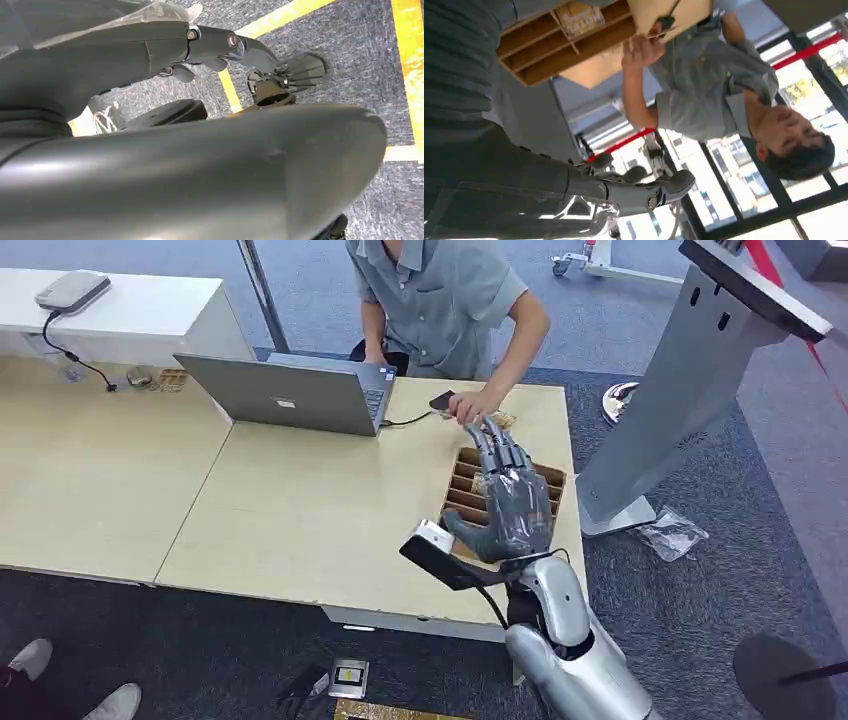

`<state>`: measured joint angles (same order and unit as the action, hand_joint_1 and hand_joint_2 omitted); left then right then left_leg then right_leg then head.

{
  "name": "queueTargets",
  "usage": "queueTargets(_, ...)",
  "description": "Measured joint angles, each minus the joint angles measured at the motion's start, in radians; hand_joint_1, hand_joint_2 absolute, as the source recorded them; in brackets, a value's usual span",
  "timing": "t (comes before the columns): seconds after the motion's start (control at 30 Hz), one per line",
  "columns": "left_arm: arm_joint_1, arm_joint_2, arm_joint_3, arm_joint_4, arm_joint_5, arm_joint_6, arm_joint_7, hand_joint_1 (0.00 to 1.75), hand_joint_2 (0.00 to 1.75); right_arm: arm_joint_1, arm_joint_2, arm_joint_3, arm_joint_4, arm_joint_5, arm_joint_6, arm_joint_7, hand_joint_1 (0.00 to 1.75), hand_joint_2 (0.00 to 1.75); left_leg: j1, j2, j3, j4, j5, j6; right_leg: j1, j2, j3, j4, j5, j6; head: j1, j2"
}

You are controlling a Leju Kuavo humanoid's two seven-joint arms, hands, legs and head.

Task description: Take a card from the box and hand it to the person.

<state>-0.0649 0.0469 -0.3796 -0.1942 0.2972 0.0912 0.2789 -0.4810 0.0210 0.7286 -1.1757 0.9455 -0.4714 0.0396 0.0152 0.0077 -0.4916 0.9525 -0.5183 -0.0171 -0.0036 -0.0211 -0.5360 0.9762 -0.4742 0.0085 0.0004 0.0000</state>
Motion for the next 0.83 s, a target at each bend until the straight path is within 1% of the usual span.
queueTargets(0.1,0.0,0.0,0.0,0.0,0.009,-0.001,0.0,0.0,0.0,0.019,-0.007,-0.008,-0.019,-0.151,0.098,-0.029,0.0,1.75,0.0,0.0,0.0,0.0,0.0,0.0,0.0,0.0,0.0,0.0,0.0,0.0,0.0,0.0)
queueTargets(0.13,0.0,0.0,0.0,0.0,0.011,-0.001,0.0,0.0,0.0,0.027,-0.01,-0.009,-0.027,-0.18,0.119,-0.031,0.0,1.75,0.0,0.0,0.0,0.0,0.0,0.0,0.0,0.0,0.0,0.0,0.0,0.0,0.0,0.0)
queueTargets(0.27,0.0,0.003,0.0,0.0,0.024,-0.001,0.001,0.0,0.0,0.058,-0.029,-0.026,-0.059,-0.245,0.176,-0.027,0.0,1.75,0.0,0.0,0.0,0.0,0.0,0.0,0.0,0.0,0.0,0.0,0.0,0.0,0.0,0.0)
queueTargets(0.4,0.0,0.003,0.0,0.0,0.034,-0.001,0.006,0.0,0.0,0.087,-0.045,-0.039,-0.083,-0.319,0.215,-0.027,0.0,1.75,0.0,0.0,0.0,0.0,0.0,0.0,0.0,0.0,0.0,0.0,0.0,0.0,0.0,0.0)
queueTargets(0.57,0.0,0.003,0.0,0.0,0.047,0.004,0.016,0.0,0.0,0.118,-0.061,-0.062,-0.104,-0.385,0.221,-0.025,0.0,1.75,0.0,0.0,0.0,0.0,0.0,0.0,0.0,0.0,0.0,0.0,0.0,0.0,0.0,0.0)
queueTargets(0.83,0.0,0.003,0.0,0.0,0.087,0.025,0.024,0.0,0.0,0.13,-0.077,-0.081,-0.109,-0.399,0.202,-0.031,0.0,1.75,0.0,0.0,0.0,0.0,0.0,0.0,0.0,0.0,0.0,0.0,0.0,0.0,0.0,0.0)
